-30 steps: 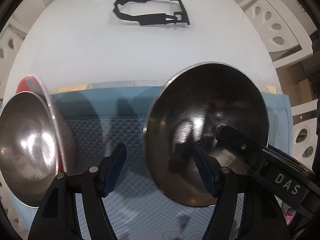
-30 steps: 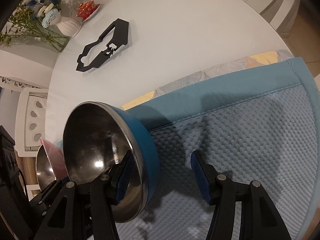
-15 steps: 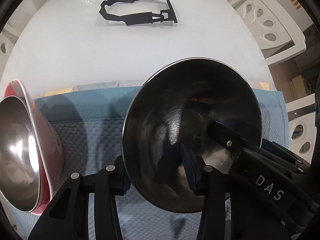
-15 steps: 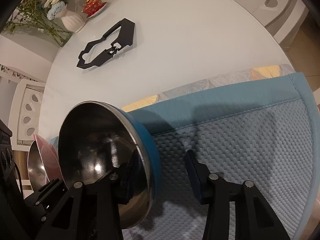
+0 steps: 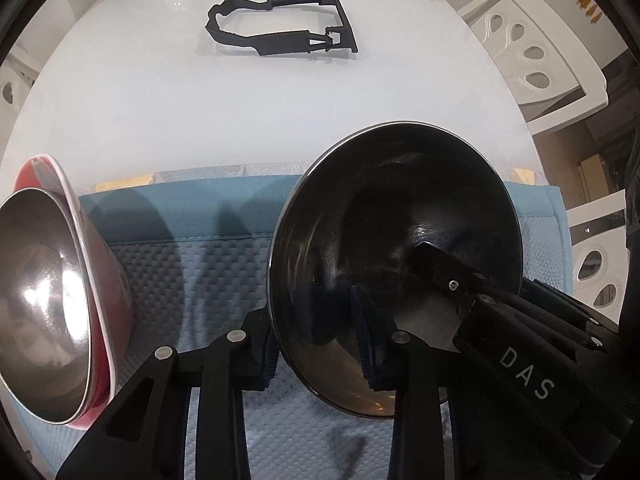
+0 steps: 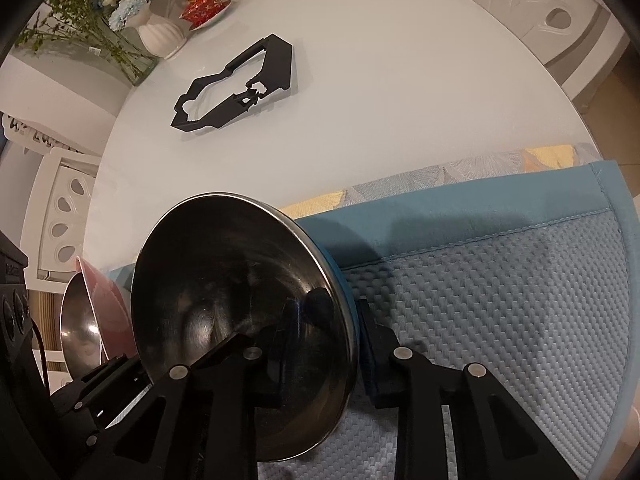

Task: Organize plates and bowls
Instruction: 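Carry the blue steel bowl with the left gripper over the red steel bowl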

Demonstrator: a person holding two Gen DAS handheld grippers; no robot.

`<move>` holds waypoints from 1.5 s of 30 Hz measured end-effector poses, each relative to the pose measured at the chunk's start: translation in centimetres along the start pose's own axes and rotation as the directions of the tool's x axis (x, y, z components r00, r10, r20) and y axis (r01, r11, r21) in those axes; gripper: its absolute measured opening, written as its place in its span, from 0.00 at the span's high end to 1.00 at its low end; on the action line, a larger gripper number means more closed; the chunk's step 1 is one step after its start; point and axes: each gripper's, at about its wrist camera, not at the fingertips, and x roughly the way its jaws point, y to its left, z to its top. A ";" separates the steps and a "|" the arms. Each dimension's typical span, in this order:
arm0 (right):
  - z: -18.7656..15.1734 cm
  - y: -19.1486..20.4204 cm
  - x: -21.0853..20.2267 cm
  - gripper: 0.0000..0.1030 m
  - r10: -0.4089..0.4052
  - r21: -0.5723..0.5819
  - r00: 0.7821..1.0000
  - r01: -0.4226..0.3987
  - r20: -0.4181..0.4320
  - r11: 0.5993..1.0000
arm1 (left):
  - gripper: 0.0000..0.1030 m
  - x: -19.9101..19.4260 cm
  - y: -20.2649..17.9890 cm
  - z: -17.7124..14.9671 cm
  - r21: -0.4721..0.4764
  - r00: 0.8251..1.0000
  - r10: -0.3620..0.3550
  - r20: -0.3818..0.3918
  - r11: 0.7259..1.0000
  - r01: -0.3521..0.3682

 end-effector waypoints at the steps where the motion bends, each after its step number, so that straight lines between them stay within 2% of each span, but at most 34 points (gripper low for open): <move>1: 0.0 0.1 -0.1 0.75 -0.004 -0.003 1.000 0.004 0.001 1.000 | 0.72 -0.1 0.0 0.0 0.000 1.000 -0.001 0.002 1.000 0.001; 29: -0.2 3.6 -5.2 0.75 -0.001 -0.060 0.996 0.006 0.092 0.998 | 0.72 -6.0 1.8 -0.2 -0.001 0.994 -0.026 0.109 1.000 0.026; 45: -1.1 9.3 -7.4 0.75 0.022 -0.120 0.991 -0.006 0.131 0.993 | 0.72 -10.1 5.5 -1.2 -0.043 0.984 -0.014 0.175 0.999 0.022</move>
